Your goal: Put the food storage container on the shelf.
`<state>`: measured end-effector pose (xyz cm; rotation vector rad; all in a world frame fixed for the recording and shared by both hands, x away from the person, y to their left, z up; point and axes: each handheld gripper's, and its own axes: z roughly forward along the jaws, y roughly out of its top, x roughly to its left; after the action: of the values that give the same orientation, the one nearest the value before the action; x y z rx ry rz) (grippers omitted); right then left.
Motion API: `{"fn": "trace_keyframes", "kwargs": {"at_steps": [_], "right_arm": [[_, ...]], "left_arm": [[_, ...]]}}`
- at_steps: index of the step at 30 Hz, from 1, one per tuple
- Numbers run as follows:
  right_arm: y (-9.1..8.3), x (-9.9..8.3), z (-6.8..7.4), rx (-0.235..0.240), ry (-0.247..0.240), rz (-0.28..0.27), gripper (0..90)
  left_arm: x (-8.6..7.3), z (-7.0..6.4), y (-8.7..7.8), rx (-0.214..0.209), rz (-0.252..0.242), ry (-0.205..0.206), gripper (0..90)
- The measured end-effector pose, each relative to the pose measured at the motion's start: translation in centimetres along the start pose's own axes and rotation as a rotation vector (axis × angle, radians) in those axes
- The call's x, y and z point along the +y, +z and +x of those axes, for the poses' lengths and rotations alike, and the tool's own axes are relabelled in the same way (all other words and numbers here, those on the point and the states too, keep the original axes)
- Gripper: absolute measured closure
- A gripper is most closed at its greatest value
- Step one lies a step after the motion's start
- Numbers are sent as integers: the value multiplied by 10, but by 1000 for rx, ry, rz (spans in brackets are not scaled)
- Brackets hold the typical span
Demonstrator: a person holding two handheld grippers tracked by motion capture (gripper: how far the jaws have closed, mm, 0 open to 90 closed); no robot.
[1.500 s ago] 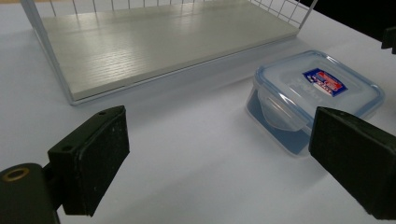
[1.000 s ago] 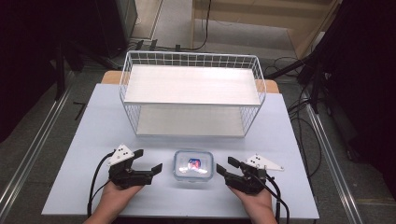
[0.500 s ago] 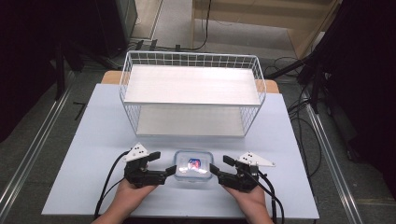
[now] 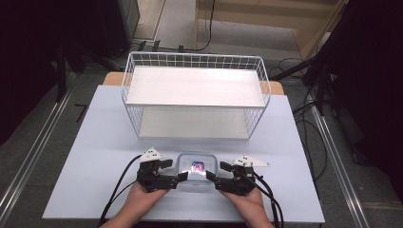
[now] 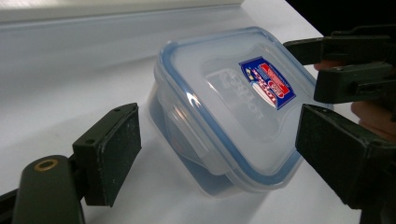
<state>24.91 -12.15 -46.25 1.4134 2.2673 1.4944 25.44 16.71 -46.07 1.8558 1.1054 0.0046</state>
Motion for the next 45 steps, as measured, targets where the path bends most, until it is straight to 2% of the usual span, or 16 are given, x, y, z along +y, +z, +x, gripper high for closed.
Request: {"fn": "trace_keyframes", "kwargs": {"at_steps": [1, 4, 8, 9, 11, 13, 17, 19, 20, 27, 33, 34, 39, 41, 43, 45], "right_arm": [[2, -1, -1, 14, 13, 9, 294], [3, -3, -3, 25, 32, 17, 285], [5, -5, -8, 65, 101, 26, 276], [6, -6, -12, 88, 132, 32, 268], [7, -7, -13, 97, 143, 32, 268], [8, -8, -16, 120, 179, 37, 269], [10, -10, -17, 150, 207, 52, 269], [10, -10, -17, 153, 208, 55, 270], [11, -10, -16, 171, 212, 59, 285], [8, -11, -17, 181, 225, 53, 350], [5, -14, -16, 185, 223, 48, 368], [5, -14, -16, 187, 221, 49, 371], [3, -15, -15, 185, 212, 49, 380], [2, -15, -14, 185, 209, 44, 403], [-1, -15, -14, 190, 230, 36, 437], [-1, -15, -14, 190, 219, 34, 441]], "left_arm": [[-1, 0, 2, -15, 15, -6, 155], [-2, 0, 4, -35, 18, -25, 163], [-3, 0, 6, -56, 18, -41, 194], [-3, 1, 6, -62, 12, -57, 201], [-4, 2, 6, -69, 13, -72, 212], [-4, 5, 6, -76, 11, -89, 249], [-5, 6, 6, -95, 18, -105, 256], [-5, 6, 6, -95, 18, -106, 257], [-6, 6, 6, -98, 20, -104, 260], [-6, 5, 3, -99, 9, -100, 307], [-7, 4, 1, -98, 3, -92, 338], [-7, 4, 0, -98, 11, -78, 341], [-7, 3, -2, -96, 14, -63, 352], [-8, 1, -5, -91, 3, -54, 361], [-8, 1, -8, -97, 2, -63, 410], [-9, 1, -8, -99, 1, -58, 425]]}}
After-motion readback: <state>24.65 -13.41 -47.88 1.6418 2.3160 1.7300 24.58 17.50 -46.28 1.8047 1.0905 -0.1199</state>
